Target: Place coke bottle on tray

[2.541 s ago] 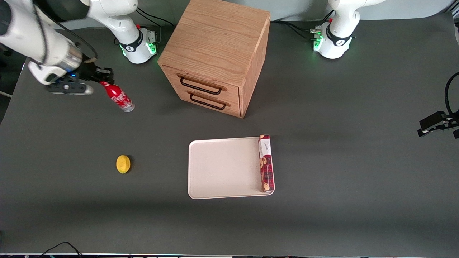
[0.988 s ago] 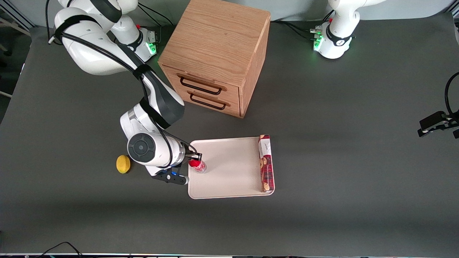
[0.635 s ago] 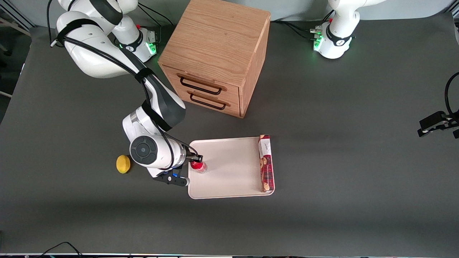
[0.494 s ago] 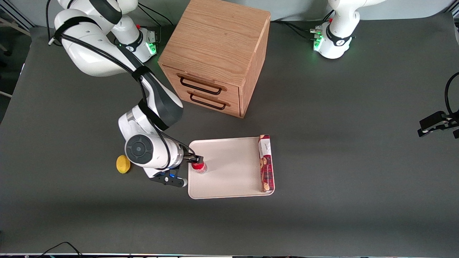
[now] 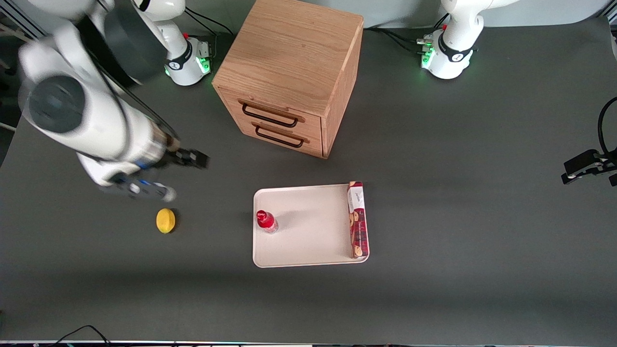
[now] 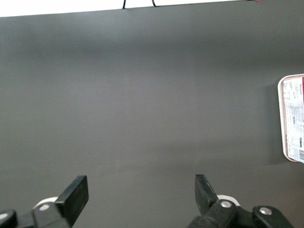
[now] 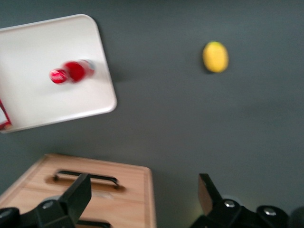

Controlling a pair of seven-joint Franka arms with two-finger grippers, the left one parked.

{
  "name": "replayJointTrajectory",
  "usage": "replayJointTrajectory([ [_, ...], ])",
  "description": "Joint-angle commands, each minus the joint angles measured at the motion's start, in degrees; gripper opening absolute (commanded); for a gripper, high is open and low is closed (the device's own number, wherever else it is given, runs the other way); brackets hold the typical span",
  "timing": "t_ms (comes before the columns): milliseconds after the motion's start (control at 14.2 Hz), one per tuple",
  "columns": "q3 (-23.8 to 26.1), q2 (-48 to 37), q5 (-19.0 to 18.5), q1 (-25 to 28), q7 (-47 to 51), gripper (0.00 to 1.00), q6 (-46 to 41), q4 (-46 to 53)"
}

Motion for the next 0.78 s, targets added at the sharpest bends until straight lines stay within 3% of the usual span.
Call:
replayJointTrajectory([
  [0, -7.55, -13.63, 3.90, -3.18, -12.23, 1.00, -4.74, -10.02],
  [71, -13.35, -18.80, 8.19, -2.92, -15.75, 1.00, -4.58, -14.23],
  [212, -19.54, -27.34, 9.64, -2.66, -20.69, 1.00, -2.13, -24.68],
  [494, -21.84, -40.10, 9.64, -2.66, -20.97, 1.00, 9.81, -46.49],
  [706, -21.76, -42.32, 10.25, -2.57, -20.88, 1.00, 13.43, -50.13],
])
